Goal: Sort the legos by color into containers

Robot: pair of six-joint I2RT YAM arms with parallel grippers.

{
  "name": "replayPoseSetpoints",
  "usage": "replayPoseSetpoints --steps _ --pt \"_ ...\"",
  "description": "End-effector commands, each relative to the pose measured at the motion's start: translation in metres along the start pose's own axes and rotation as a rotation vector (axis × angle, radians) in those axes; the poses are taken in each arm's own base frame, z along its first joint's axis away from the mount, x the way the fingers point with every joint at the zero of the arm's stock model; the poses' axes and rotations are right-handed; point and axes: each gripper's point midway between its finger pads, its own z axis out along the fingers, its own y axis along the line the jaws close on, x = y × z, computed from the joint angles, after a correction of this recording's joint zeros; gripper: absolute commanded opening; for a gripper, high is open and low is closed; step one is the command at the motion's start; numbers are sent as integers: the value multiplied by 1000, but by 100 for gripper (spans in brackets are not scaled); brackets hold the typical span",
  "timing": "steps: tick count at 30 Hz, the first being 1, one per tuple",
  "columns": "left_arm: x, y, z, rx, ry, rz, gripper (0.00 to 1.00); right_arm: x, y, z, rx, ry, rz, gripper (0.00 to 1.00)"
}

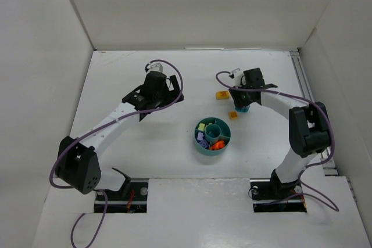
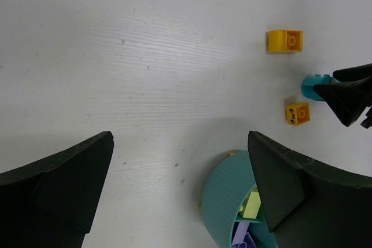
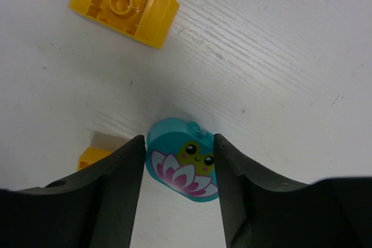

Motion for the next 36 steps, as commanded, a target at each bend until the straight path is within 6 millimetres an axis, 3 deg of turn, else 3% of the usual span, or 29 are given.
replayPoseSetpoints --steps 1,5,7,11,16,27,28,32,36 --pt "-10 -10 -9 50 -41 -3 100 -27 3 -24 -14 -88 -20 52" --pt "-7 -9 -10 60 -37 -3 100 -47 10 -53 -40 -189 -44 52" --pt "-8 -11 -10 66 -43 -4 100 -52 9 -65 -31 -221 -49 63" --pt "-4 -10 -9 70 -29 -2 100 -29 1 -58 32 -131 14 84" --pt "-4 -12 -12 82 -30 -3 100 -14 -2 -31 25 -76 48 84" --pt "0 -7 -8 64 -22 8 100 9 -8 2 14 32 -14 71" --pt "0 -7 -8 64 -22 8 100 12 -7 5 11 42 -13 65" --pt "-1 -8 -6 63 -21 8 100 13 -12 4 25 45 -5 47" --pt "-1 -8 -6 63 -21 8 100 4 -18 -12 57 19 -8 40"
